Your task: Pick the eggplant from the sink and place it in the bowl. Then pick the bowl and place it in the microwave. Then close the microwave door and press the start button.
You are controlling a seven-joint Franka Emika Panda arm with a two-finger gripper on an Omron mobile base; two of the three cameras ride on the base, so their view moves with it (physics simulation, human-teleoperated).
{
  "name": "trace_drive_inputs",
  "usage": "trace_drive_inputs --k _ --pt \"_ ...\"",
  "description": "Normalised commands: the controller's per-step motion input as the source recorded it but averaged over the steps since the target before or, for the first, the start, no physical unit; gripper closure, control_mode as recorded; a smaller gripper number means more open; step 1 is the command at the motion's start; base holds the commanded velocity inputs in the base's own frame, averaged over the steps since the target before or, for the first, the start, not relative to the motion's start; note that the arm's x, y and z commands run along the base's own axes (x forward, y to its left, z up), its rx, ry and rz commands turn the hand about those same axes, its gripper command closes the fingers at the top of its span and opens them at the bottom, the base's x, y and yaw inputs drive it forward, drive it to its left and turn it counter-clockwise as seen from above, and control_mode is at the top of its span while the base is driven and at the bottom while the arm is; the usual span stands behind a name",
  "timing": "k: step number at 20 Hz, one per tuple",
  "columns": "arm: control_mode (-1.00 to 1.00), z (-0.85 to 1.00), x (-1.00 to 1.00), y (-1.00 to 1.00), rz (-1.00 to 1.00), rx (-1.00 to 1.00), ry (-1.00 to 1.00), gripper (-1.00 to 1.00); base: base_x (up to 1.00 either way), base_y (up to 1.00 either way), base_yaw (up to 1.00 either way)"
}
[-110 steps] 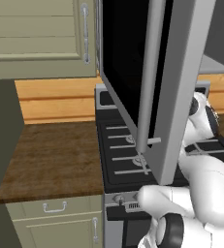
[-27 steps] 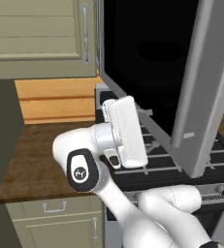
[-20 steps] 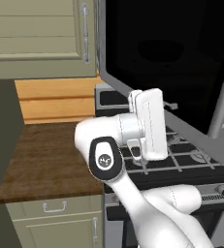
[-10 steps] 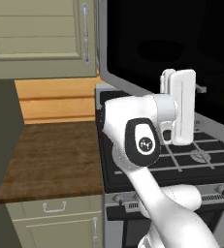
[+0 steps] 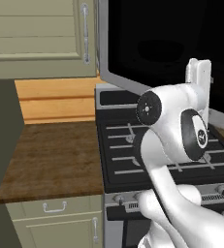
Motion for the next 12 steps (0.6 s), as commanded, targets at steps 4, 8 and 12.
trace_drive_inputs --k 4,8,12 --pt "-1.0 0.0 0.72 -0.19 0.42 0.19 0.02 -1.0 0.0 0.0 0.0" --pt "-1.0 0.0 0.81 -0.01 0.34 0.17 0.05 -1.0 0.0 0.0 0.0" --pt "-1.0 0.0 0.89 0.0 0.29 0.16 0.07 -1.0 0.0 0.0 0.0"
